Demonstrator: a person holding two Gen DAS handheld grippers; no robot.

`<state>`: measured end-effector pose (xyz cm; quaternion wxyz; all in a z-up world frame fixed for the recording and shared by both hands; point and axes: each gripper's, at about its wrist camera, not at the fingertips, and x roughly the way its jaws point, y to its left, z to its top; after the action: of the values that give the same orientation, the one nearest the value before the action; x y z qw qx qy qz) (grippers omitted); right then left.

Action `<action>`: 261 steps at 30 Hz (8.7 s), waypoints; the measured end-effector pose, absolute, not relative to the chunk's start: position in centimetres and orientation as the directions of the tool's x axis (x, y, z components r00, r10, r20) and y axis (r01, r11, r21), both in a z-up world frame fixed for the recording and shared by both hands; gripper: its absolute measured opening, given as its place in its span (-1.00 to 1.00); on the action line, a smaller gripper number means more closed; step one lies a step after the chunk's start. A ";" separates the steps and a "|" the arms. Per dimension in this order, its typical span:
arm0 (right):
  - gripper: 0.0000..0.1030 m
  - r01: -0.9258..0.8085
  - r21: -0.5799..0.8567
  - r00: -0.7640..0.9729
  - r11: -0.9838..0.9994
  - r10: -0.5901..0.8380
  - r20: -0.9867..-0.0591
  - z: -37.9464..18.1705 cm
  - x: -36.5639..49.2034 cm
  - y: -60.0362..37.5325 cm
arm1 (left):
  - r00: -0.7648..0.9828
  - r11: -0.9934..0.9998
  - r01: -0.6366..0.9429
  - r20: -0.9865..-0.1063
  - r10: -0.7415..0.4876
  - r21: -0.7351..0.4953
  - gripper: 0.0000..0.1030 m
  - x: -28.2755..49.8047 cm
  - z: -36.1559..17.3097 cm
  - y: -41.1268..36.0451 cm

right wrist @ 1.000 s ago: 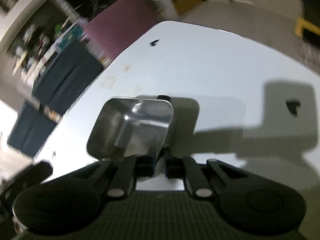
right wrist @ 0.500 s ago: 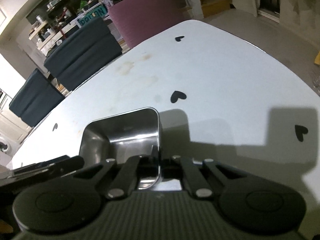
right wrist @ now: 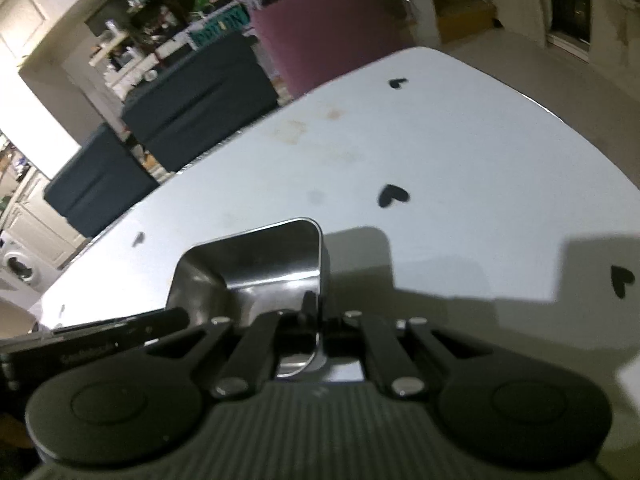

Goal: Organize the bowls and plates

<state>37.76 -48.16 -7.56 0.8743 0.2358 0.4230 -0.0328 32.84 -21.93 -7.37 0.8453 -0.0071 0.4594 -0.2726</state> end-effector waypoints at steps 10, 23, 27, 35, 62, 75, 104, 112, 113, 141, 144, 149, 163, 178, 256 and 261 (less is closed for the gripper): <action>-0.94 0.135 0.421 0.710 0.897 0.208 -0.673 -4.7 34.7 -47.6 | 0.503 0.868 0.409 -0.723 -0.473 -0.283 -0.93 28.6 -4.0 -18.5; -0.94 -0.029 0.390 0.737 0.920 0.283 -0.614 -2.0 29.7 -45.9 | 0.525 0.855 0.425 -0.689 -0.500 -0.296 -0.88 21.6 -2.0 -15.4; -0.94 -0.046 0.357 0.730 0.933 0.275 -0.625 -1.9 28.6 -45.4 | 0.513 0.848 0.441 -0.692 -0.508 -0.295 -0.86 19.7 -2.4 -15.4; -0.94 -0.053 0.295 0.712 0.954 0.243 -0.658 -2.3 27.4 -45.1 | 0.478 0.842 0.462 -0.722 -0.501 -0.279 -0.81 17.3 -4.4 -16.1; -0.94 -0.135 0.134 0.621 0.982 0.190 -0.760 -3.1 28.3 -42.2 | 0.372 0.843 0.497 -0.828 -0.419 -0.204 -0.77 15.8 -7.6 -17.1; -0.94 -0.128 0.073 0.559 0.989 0.132 -0.819 -4.7 28.7 -41.8 | 0.354 0.833 0.519 -0.838 -0.415 -0.193 -0.75 15.6 -8.2 -17.6; -0.93 -0.092 0.125 0.442 0.988 0.153 -0.884 -8.1 30.8 -43.1 | 0.336 0.824 0.529 -0.842 -0.423 -0.203 -0.68 16.0 -8.6 -17.6; -0.93 -0.092 0.146 0.433 0.985 0.171 -0.885 -8.0 30.7 -43.6 | 0.339 0.826 0.525 -0.840 -0.423 -0.205 -0.68 15.9 -8.4 -17.5; -0.92 -0.092 0.147 0.433 0.985 0.172 -0.885 -8.1 30.7 -43.7 | 0.339 0.827 0.523 -0.839 -0.424 -0.207 -0.68 15.9 -8.4 -17.5; 0.99 -0.060 0.132 0.615 0.989 0.141 -0.776 -3.5 28.2 -43.1 | 0.534 0.880 0.428 -0.728 -0.430 -0.206 1.00 15.1 -2.3 -10.6; 0.99 -0.068 0.135 0.636 0.989 0.147 -0.758 -2.9 28.6 -42.0 | 0.573 0.902 0.389 -0.716 -0.398 -0.189 1.00 15.2 -1.5 -8.2; 0.99 -0.114 0.143 0.655 0.983 0.183 -0.733 -2.3 29.8 -38.9 | 0.640 0.936 0.305 -0.690 -0.337 -0.175 1.00 15.4 -0.4 -3.6; 0.99 -0.280 0.251 0.630 0.926 0.375 -0.681 -1.7 34.0 -26.9 | 0.711 0.978 0.055 -0.680 -0.179 -0.201 1.00 17.5 0.3 9.5; 0.38 -0.136 0.536 0.542 0.833 0.515 -0.664 -3.3 41.9 -17.5 | 0.733 0.977 0.009 -0.663 -0.153 -0.215 0.70 29.0 -1.5 16.7; -0.84 -0.223 0.386 0.629 0.895 0.435 -0.644 0.6 28.4 -30.9 | 0.659 0.913 0.297 -0.632 -0.408 -0.280 -0.73 16.2 1.1 -5.2; -0.84 -0.212 0.357 0.647 0.910 0.404 -0.647 -0.1 27.2 -34.0 | 0.620 0.902 0.322 -0.657 -0.430 -0.287 -0.75 16.7 -0.1 -8.9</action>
<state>27.18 -34.04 -0.11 0.8988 0.1253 0.3836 0.1712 16.70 -8.89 -0.14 0.8971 -0.0705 0.3825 -0.2095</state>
